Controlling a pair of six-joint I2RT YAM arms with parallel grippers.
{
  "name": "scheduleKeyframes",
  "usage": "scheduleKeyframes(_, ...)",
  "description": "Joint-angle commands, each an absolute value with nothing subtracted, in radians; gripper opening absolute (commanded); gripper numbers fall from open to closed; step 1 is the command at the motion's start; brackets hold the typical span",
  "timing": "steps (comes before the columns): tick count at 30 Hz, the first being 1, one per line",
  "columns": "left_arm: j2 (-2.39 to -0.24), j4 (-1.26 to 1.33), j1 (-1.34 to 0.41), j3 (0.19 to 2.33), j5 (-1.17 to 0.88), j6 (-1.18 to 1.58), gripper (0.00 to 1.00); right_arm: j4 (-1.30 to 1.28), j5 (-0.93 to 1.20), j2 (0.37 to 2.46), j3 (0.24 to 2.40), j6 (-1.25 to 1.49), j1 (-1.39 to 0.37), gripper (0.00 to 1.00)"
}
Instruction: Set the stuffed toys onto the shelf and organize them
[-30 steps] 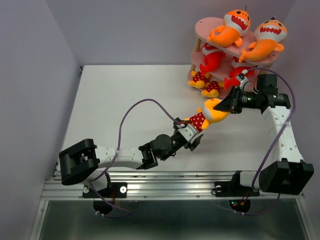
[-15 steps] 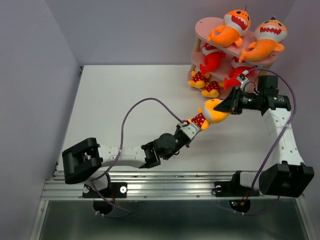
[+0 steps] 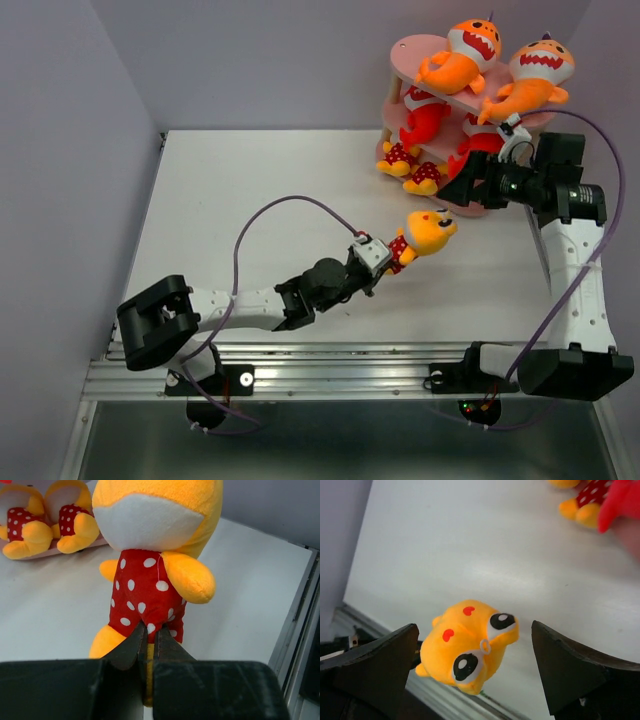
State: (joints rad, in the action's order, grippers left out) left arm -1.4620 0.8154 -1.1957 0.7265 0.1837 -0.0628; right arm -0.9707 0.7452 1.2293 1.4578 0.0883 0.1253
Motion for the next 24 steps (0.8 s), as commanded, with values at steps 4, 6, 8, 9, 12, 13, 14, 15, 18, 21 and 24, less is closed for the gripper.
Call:
scheduleKeyframes(4, -1.517, 0.830, -1.157, 0.755, 0.006, 0.040, 0.00, -0.850, 0.342, 1.117, 1.643, 0.040, 0.135, 1.00)
scheduleKeyframes(6, -1.560, 0.827, -1.149, 0.785, -0.052, 0.044, 0.00, -0.842, 0.342, 1.103, 1.657, 0.040, 0.135, 1.00)
scheduleKeyframes(8, -1.630, 0.822, -1.144, 0.847, -0.072, 0.051, 0.00, -0.839, 0.354, 1.086, 1.655, 0.043, 0.135, 1.00)
scheduleKeyframes(9, -1.653, 0.819, -1.140, 0.870, -0.078, 0.055, 0.00, -0.836, 0.359, 1.077, 1.649, 0.046, 0.135, 1.00)
scheduleKeyframes(12, -1.770, 0.807, -1.114, 0.992, -0.101, 0.101, 0.00, -0.796, 0.339, 1.036, 1.605, 0.055, 0.135, 1.00)
scheduleKeyframes(13, -1.791, 0.805, -1.111, 1.017, -0.106, 0.113, 0.00, -0.787, 0.328, 1.013, 1.598, 0.060, 0.135, 1.00)
scheduleKeyframes(14, -1.814, 0.804, -1.106, 1.040, -0.110, 0.124, 0.00, -0.782, 0.321, 1.012, 1.595, 0.066, 0.135, 1.00)
scheduleKeyframes(15, -1.834, 0.798, -1.101, 1.090, -0.115, 0.135, 0.00, -0.778, 0.308, 0.996, 1.594, 0.075, 0.135, 1.00)
scheduleKeyframes(18, -1.913, 0.750, -1.095, 1.197, -0.092, 0.173, 0.00, -0.765, 0.278, 0.970, 1.591, 0.083, 0.135, 1.00)
scheduleKeyframes(21, -1.991, 0.677, -1.091, 1.311, -0.074, 0.234, 0.00, -0.765, 0.258, 0.957, 1.598, 0.084, 0.135, 1.00)
scheduleKeyframes(24, -2.069, 0.621, -1.086, 1.397, -0.072, 0.287, 0.00, -0.762, 0.255, 0.950, 1.606, 0.090, 0.144, 1.00)
